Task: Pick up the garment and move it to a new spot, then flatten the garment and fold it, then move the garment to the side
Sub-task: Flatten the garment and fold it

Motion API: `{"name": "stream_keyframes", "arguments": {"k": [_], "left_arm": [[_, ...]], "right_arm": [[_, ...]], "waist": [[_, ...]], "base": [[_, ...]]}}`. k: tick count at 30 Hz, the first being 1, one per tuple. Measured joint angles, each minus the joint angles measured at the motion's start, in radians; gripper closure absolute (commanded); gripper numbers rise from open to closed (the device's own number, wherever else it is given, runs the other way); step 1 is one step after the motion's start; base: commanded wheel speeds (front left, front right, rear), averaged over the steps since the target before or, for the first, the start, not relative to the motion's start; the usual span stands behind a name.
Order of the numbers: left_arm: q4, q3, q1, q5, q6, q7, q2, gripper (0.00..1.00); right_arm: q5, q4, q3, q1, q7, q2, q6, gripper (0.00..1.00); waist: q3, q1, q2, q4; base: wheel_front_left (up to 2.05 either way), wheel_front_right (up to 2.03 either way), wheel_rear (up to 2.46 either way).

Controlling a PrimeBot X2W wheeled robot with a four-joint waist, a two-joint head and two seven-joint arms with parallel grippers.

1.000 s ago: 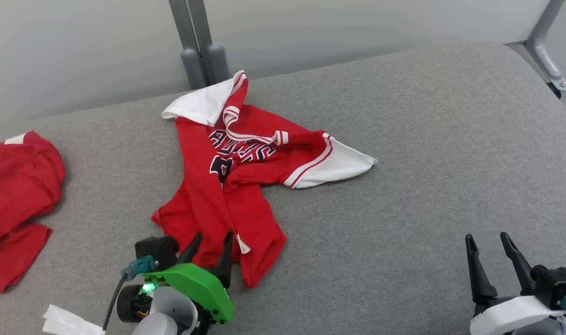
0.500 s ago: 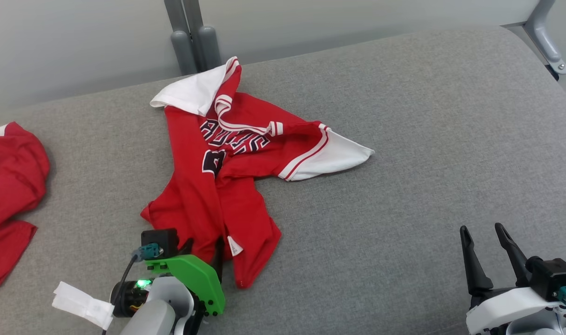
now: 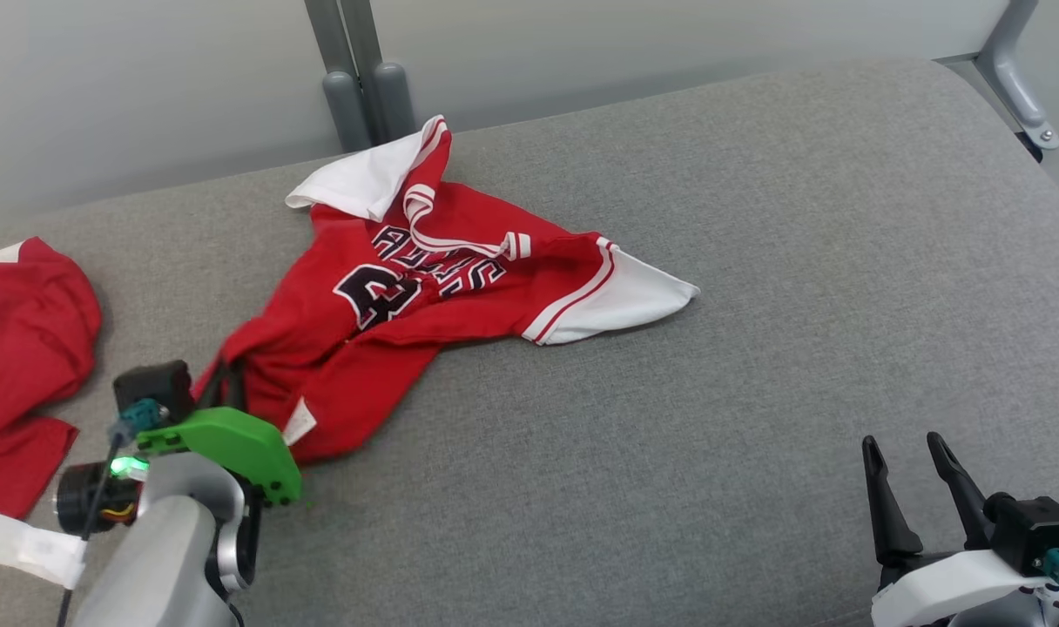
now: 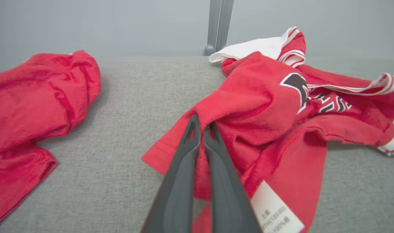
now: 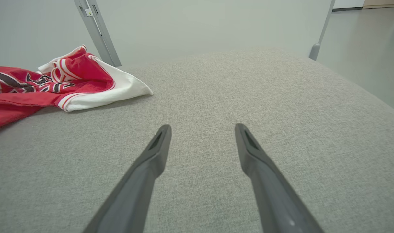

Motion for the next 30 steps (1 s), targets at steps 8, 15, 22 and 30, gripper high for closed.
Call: {"name": "stream_keyframes", "arguments": {"k": [8, 15, 22, 30], "left_arm": [[0.042, 0.024, -0.009, -0.015, 0.006, -0.044, 0.0, 0.0], [-0.068, 0.077, 0.191, -0.085, 0.029, -0.09, -0.006, 0.0], [-0.12, -0.004, 0.274, -0.054, 0.02, 0.005, 0.033, 0.0], [-0.057, -0.045, 0.16, -0.003, -0.009, 0.029, 0.057, 0.0]], "right_arm": [[-0.003, 0.012, 0.021, -0.001, 0.0, 0.001, 0.0, 0.0], [-0.005, 0.012, 0.017, 0.048, 0.0, -0.007, 0.0, 0.0], [-0.007, 0.006, 0.034, 0.063, 0.0, -0.022, 0.0, 0.0], [0.001, -0.002, 0.045, 0.026, 0.0, -0.055, 0.0, 0.0]], "waist": [[-0.021, 0.0, 0.0, 0.006], [-0.061, 0.0, 0.0, 0.0], [-0.059, 0.0, 0.0, 0.016], [-0.008, 0.0, 0.0, 0.024]], "base": [[0.0, 0.0, 0.0], [0.0, 0.0, 0.0], [0.0, 0.0, 0.0], [0.0, 0.0, 0.0]]}}
